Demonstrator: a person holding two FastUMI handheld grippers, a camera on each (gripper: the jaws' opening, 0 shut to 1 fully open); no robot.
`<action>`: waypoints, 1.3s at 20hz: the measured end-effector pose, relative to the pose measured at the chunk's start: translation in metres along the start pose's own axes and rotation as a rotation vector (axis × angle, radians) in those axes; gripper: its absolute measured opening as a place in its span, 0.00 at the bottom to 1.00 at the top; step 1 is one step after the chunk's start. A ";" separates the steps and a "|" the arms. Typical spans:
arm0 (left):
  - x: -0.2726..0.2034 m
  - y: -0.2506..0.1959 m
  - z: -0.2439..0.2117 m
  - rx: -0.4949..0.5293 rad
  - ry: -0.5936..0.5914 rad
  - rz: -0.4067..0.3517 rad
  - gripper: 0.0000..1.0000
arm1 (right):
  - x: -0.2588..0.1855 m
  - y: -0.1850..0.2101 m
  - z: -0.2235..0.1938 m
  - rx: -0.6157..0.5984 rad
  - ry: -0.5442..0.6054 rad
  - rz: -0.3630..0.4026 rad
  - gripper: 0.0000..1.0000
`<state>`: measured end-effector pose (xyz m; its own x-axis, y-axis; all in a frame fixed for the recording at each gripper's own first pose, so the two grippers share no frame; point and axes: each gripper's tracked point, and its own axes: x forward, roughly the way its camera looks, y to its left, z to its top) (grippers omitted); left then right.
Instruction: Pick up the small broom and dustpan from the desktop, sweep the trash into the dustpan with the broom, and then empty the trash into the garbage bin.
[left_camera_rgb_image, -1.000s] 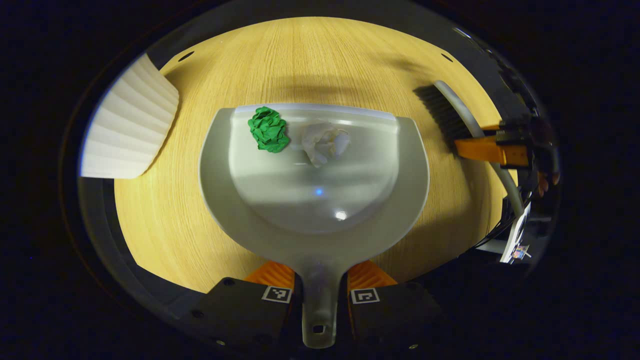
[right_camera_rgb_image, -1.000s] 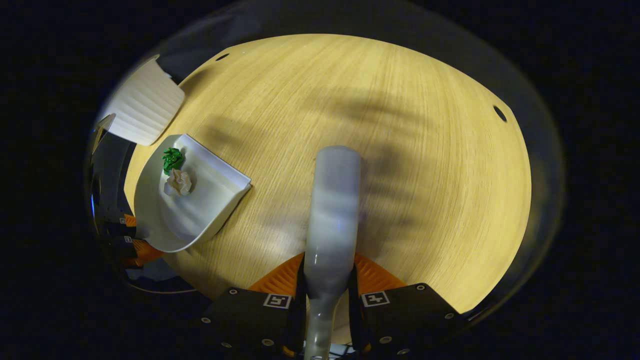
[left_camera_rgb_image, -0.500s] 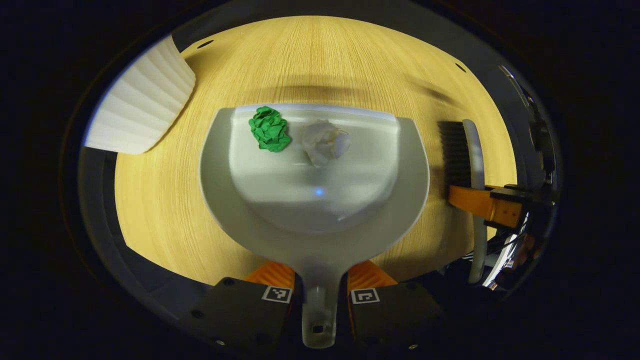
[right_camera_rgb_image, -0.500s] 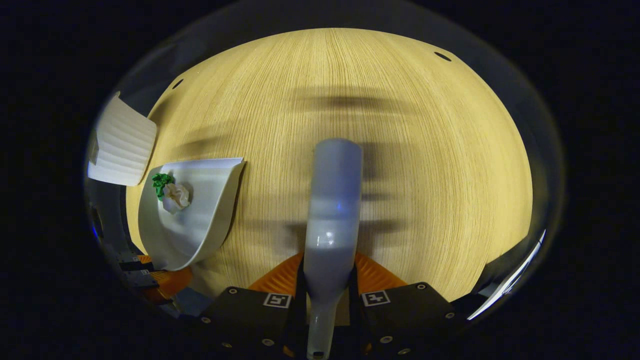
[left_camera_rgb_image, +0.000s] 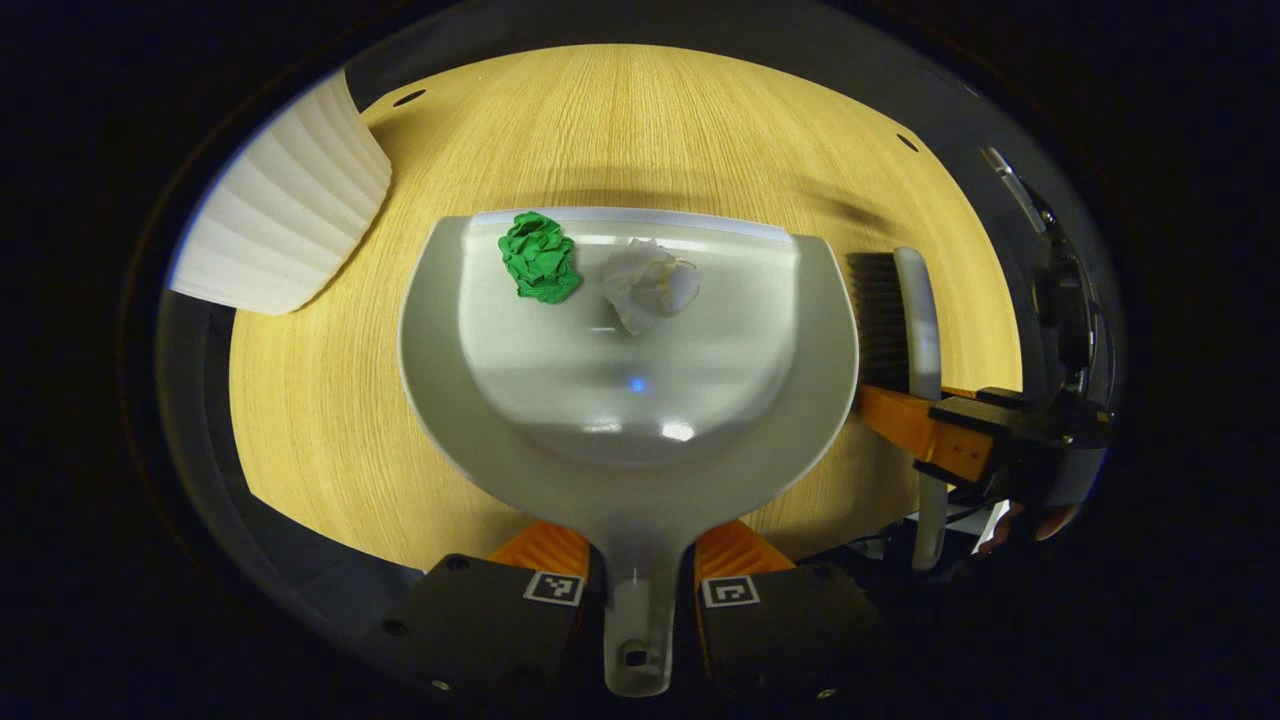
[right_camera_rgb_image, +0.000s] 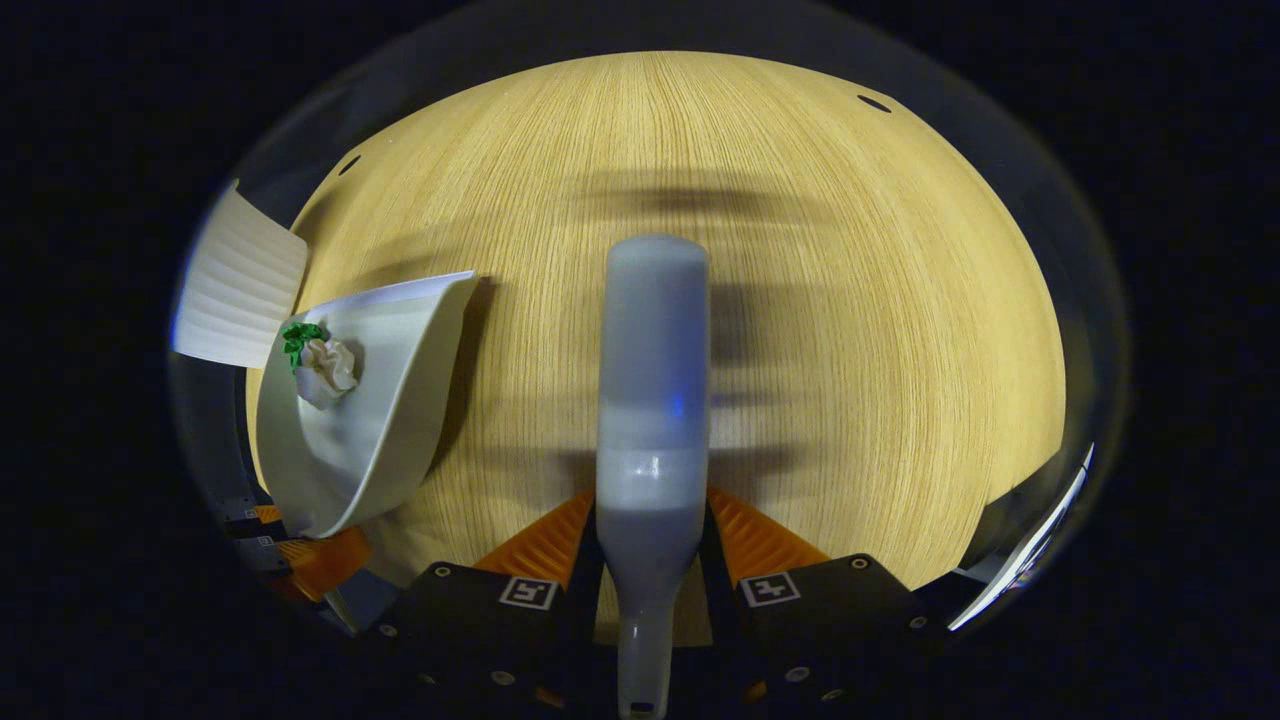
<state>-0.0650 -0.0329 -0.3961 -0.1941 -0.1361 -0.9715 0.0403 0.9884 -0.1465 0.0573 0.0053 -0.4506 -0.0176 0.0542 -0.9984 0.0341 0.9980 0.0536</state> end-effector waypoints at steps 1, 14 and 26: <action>-0.005 0.000 0.003 0.010 -0.015 0.003 0.28 | -0.003 -0.001 -0.002 -0.005 -0.001 0.000 0.53; -0.105 0.008 0.013 0.132 -0.157 -0.064 0.28 | -0.024 -0.012 0.011 -0.016 -0.094 -0.035 0.95; -0.195 0.124 0.054 0.024 -0.264 0.036 0.28 | -0.041 -0.012 0.030 0.004 -0.163 -0.031 0.95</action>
<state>0.0310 0.1126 -0.2351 0.0699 -0.1172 -0.9906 0.0667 0.9914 -0.1126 0.0871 -0.0099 -0.4106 0.1439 0.0171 -0.9894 0.0402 0.9989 0.0231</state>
